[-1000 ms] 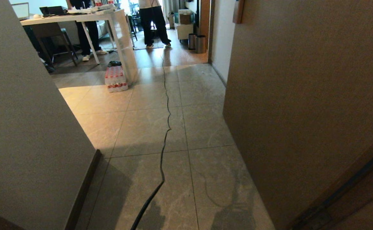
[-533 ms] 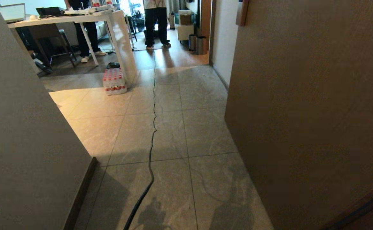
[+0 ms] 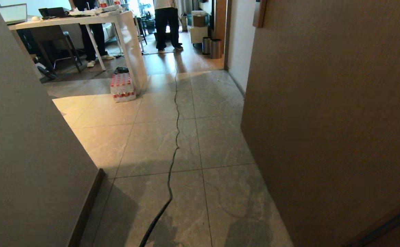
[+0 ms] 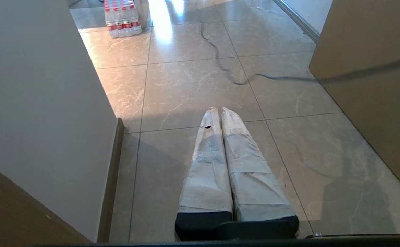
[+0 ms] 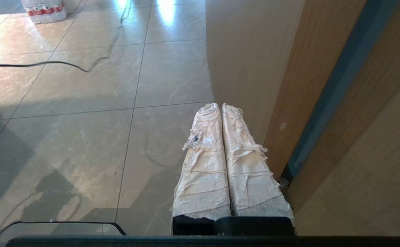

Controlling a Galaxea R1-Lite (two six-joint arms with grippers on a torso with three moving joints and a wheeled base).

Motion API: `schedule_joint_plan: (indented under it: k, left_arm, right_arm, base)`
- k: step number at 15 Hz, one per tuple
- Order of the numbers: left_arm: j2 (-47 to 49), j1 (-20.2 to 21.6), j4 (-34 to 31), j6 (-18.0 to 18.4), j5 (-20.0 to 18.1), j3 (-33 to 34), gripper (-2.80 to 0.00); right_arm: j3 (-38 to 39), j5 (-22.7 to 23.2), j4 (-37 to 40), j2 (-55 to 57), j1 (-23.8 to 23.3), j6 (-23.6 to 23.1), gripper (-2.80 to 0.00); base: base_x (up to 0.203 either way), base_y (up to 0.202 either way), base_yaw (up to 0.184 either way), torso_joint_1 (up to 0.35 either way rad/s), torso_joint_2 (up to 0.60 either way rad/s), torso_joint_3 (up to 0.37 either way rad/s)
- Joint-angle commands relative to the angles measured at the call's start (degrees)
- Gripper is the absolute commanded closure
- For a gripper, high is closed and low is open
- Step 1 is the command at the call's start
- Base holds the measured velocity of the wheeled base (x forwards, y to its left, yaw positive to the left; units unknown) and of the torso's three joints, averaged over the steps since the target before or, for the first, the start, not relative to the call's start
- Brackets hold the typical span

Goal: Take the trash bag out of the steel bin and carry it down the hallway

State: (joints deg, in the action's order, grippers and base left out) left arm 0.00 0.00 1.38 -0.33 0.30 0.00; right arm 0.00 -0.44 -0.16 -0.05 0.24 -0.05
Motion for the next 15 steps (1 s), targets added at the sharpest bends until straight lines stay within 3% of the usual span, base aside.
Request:
schedule_joint_plan:
  k: [1,12,15]
  left_arm:
    - [0.0,0.0,0.03,0.06,0.05,0.7,0.0]
    - [0.0,0.0,0.03,-0.02,0.05,0.7,0.0]
    - [0.0,0.0,0.03,0.5,0.05,0.63,0.0]
  right_arm:
    - [0.0,0.0,-0.02,0.05,0.02,-0.02,0.0]
    - [0.0,0.0,-0.02,0.05,0.02,-0.04,0.0]
    - [0.0,0.0,-0.02,0.05,0.02,-0.04,0.0]
  base:
    - [0.0,0.0,0.0,0.0,0.0,0.0]
    - [0.0,0.0,0.0,0.0,0.0,0.0]
    - [0.137,0.0,0.002,0.001,0.0,0.005]
